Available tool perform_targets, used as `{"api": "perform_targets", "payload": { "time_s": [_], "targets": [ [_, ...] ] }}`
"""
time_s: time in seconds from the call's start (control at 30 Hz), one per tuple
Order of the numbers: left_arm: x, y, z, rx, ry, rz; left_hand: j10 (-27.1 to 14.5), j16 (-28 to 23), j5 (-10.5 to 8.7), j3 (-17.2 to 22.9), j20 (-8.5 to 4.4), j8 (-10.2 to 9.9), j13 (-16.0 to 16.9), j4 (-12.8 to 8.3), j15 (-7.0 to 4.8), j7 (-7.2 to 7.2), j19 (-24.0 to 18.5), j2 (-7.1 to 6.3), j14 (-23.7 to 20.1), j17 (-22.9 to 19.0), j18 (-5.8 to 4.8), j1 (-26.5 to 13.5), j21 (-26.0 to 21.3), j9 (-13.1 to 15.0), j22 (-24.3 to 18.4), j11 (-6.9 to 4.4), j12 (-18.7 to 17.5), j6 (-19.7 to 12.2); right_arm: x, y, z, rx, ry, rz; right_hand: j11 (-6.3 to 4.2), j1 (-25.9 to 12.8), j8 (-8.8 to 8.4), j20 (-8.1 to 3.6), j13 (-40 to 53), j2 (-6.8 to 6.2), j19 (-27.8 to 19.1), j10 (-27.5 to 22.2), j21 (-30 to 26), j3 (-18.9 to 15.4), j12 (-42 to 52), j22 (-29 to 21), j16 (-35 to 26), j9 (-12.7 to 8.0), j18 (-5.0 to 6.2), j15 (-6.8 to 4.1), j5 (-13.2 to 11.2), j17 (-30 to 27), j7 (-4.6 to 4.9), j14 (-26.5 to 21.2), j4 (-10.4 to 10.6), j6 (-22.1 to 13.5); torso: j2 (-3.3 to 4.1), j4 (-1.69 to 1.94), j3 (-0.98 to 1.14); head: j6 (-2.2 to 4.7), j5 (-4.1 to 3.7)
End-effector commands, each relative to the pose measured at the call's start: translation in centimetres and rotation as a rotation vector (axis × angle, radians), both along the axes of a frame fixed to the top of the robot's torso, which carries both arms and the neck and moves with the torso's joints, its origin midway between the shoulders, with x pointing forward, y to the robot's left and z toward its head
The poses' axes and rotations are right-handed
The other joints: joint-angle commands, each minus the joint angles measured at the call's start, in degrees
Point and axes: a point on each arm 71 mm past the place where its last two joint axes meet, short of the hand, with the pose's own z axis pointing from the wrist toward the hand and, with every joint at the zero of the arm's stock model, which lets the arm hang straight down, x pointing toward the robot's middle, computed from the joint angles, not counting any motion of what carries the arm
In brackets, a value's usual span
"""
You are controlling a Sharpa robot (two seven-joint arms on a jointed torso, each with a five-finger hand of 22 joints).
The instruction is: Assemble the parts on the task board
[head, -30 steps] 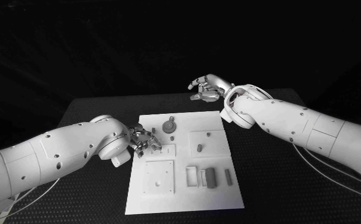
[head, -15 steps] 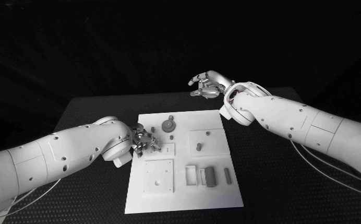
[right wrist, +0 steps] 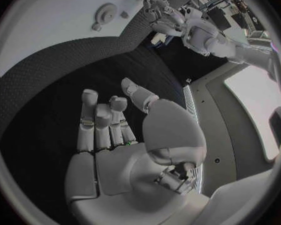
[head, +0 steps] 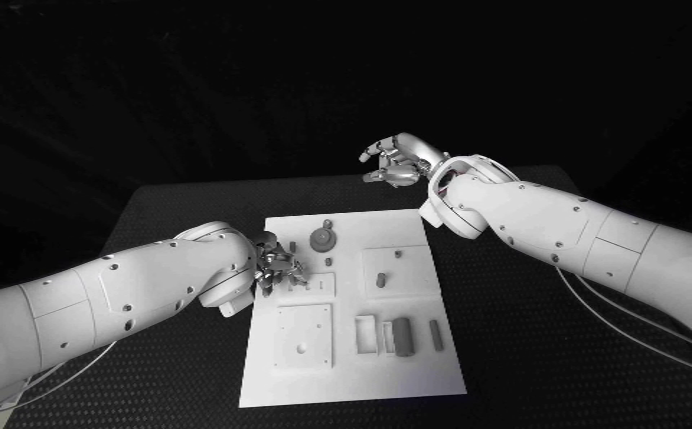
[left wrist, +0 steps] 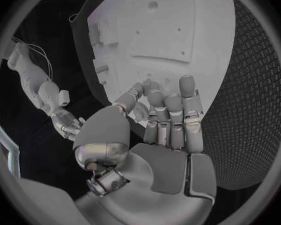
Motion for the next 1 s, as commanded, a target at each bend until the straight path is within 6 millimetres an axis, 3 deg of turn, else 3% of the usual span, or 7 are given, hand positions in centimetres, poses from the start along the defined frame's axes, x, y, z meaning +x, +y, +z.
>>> {"api": "perform_targets", "payload": {
  "time_s": [0.03, 0.8, 0.9, 1.0],
  "targets": [
    [0.01, -0.29, 0.03, 0.004, -0.015, -0.018, 0.5, 0.0, 2.12, 1.4, -0.19, 0.4, -0.1, -0.5, -0.31, -0.10, 0.3, 2.49, 0.3, -0.1, -0.79, 1.9, 0.2, 2.1, 1.1, -0.23, -0.2, 0.4, -0.05, 0.14, 0.11, 0.005, -0.004, 0.012, 0.39, 0.3, 0.29, -0.11, 0.0, -0.48, 0.2, -0.1, 0.2, 0.2, 0.3, 0.4, 0.2, -0.1, 0.43, 0.46, 0.3, -0.1, 0.77, 0.0, 0.0, 0.3, 0.00, 0.01, 0.02, -0.04, -0.12],
    [0.01, -0.91, -0.62, 0.022, -0.015, -0.039, 0.6, 0.0, 2.27, 1.5, -0.22, 0.4, -0.1, -0.5, -0.35, -0.13, 0.4, 2.47, 0.4, -0.1, -0.77, 1.8, 0.3, 2.1, 1.1, -0.26, -0.2, 0.5, -0.14, 0.20, 0.05, 0.004, 0.009, 0.024, 0.59, 0.0, 0.25, -0.02, -0.1, -0.70, 0.1, -0.2, 0.1, 0.1, 0.4, 0.4, 0.2, -0.2, 0.43, 0.68, 0.3, -0.1, 0.95, -0.1, 0.1, 0.3, -0.01, -0.02, 0.03, -0.26, -0.22],
    [0.02, -0.92, -0.62, 0.022, -0.016, -0.038, 0.6, 0.0, 2.27, 1.5, -0.22, 0.4, -0.2, -0.5, -0.35, -0.13, 0.4, 2.47, 0.4, -0.1, -0.77, 1.8, 0.3, 2.1, 1.1, -0.26, -0.2, 0.5, -0.07, 0.05, 0.00, 0.024, 0.022, 0.022, 1.16, -2.4, -0.11, 0.85, -1.3, -1.36, -2.6, -3.0, -1.9, -0.5, -2.0, -0.2, -2.2, -0.4, -0.02, 1.37, 0.3, -1.2, 1.47, -2.4, 0.3, -0.3, -0.01, -0.02, 0.01, -0.28, -0.23],
    [0.01, -0.99, -0.62, 0.022, -0.016, -0.039, 0.6, 0.0, 2.28, 1.5, -0.22, 0.4, -0.2, -0.5, -0.35, -0.13, 0.5, 2.47, 0.4, -0.1, -0.77, 1.8, 0.3, 2.1, 1.1, -0.26, -0.2, 0.5, -0.02, 0.01, -0.01, 0.052, 0.040, 0.022, 1.74, -4.5, -0.28, 2.73, -5.7, -2.11, -9.4, -8.7, -7.9, 0.1, -9.3, -2.8, -10.2, -0.5, -1.43, 2.05, 0.2, -4.9, 2.02, -8.1, 0.3, -0.7, -0.01, -0.03, 0.01, -0.26, -0.20]
  ]
}}
